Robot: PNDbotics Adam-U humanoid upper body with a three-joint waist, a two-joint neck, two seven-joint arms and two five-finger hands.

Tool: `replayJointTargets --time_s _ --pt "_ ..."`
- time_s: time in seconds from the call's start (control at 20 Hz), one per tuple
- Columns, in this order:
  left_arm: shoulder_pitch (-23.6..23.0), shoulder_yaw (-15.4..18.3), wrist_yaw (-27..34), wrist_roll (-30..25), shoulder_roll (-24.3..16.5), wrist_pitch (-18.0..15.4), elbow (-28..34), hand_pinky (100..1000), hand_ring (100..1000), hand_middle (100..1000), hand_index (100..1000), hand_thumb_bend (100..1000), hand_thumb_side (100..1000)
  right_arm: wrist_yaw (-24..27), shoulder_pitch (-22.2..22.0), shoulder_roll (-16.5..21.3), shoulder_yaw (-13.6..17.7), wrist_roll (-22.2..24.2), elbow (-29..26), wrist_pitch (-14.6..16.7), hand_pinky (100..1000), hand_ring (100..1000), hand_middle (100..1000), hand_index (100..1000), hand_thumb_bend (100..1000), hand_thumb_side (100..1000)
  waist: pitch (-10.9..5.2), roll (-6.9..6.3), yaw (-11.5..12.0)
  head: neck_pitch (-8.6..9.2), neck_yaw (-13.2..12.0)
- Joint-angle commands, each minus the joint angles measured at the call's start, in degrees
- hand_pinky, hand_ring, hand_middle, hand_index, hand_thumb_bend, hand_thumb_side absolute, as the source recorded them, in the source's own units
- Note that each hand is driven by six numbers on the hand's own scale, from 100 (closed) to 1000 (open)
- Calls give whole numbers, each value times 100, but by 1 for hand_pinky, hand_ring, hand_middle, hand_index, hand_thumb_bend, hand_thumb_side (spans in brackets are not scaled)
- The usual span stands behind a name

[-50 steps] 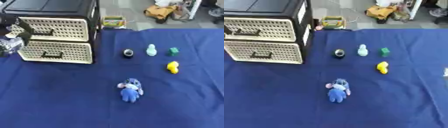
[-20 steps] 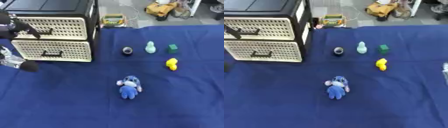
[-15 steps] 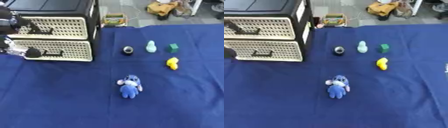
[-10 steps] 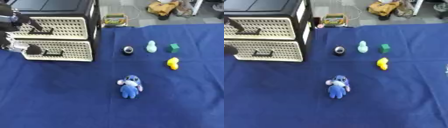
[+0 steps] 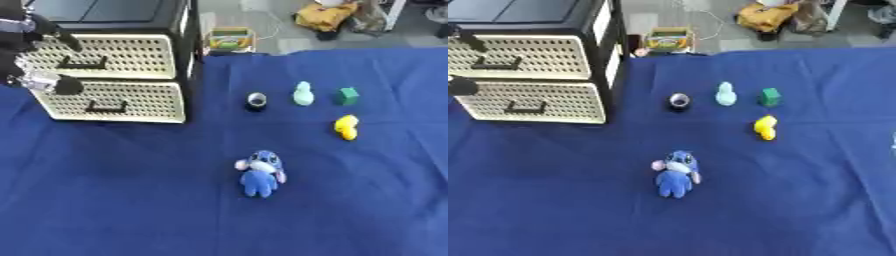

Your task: Pick up objects from table and place into drawer.

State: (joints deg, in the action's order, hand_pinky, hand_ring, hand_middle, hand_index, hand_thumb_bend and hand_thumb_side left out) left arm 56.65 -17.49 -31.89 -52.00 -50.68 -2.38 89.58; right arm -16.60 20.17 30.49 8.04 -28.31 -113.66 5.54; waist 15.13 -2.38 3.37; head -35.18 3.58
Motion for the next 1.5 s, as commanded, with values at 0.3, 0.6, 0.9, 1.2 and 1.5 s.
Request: replayJointTargets --time_s 0.3,0.6,0.9,1.2,1.5 --pt "307 47 -298 3 97 75 -560 100 100 100 924 533 935 -49 67 196 3 2 -93 6 563 593 549 769 294 957 -45 0 -35 175 -71" --pt "347 36 -431 3 194 131 -775 100 100 100 932 525 942 -59 69 193 3 5 -93 6 563 593 547 770 294 932 11 -9 -48 242 -85" --pt "330 -46 -526 3 255 196 -885 100 100 100 952 534 948 -66 81 187 3 3 -93 13 563 593 547 770 300 954 57 -10 -58 271 -108" --pt "321 -98 -670 3 309 250 -1012 100 100 100 1000 539 951 -69 82 180 9 -12 -93 19 563 593 546 770 300 953 73 -2 -67 294 -123" --pt "321 -87 -810 3 330 332 -1049 100 100 100 999 539 953 -70 79 171 10 -7 -93 21 563 592 545 770 304 952 94 0 -70 322 -132"
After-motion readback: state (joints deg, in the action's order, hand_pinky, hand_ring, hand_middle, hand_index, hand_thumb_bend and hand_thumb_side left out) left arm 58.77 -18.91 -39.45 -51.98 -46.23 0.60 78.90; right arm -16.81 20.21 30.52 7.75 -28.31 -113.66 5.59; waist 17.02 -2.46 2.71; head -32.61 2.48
